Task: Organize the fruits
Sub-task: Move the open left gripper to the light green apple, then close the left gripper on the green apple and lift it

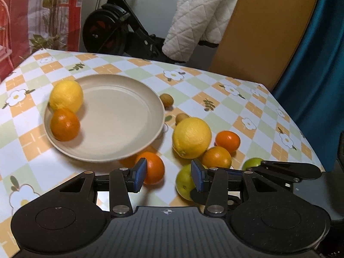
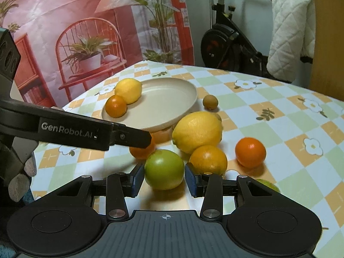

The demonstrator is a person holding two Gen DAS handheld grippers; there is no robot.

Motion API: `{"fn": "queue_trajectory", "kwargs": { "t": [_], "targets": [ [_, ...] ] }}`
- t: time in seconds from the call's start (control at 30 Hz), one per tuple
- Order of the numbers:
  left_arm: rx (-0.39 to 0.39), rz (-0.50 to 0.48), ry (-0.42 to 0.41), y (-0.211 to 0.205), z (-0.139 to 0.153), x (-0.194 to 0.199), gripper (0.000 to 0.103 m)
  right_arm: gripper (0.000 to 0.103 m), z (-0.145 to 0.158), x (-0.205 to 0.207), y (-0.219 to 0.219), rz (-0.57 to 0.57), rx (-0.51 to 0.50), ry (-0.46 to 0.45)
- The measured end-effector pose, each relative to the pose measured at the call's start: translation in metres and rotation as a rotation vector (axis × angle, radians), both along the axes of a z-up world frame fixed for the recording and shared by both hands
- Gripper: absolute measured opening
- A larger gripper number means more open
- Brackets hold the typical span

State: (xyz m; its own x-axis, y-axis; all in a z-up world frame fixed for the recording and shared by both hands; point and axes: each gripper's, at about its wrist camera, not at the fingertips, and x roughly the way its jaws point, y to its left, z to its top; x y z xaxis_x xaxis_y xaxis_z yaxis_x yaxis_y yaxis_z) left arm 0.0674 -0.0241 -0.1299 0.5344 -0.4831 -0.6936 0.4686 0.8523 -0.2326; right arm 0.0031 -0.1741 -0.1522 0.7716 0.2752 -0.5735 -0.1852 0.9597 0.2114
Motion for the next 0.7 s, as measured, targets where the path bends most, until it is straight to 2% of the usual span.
{"fn": "queue_trajectory", "kwargs": {
  "t": [0.4,0.7],
  "targets": [
    [-0.020,-0.070,0.018,-0.012,-0.007,-0.003,0.047,0.043,-0.012,0.007,-0.005,-0.018,0.046,0.036],
    [-0.021,-0.114,0.055,-0.020,-0.016,-0.005,0.047,0.041,-0.015,0.007,-0.002,-0.001,0.051,0.045]
  ]
}}
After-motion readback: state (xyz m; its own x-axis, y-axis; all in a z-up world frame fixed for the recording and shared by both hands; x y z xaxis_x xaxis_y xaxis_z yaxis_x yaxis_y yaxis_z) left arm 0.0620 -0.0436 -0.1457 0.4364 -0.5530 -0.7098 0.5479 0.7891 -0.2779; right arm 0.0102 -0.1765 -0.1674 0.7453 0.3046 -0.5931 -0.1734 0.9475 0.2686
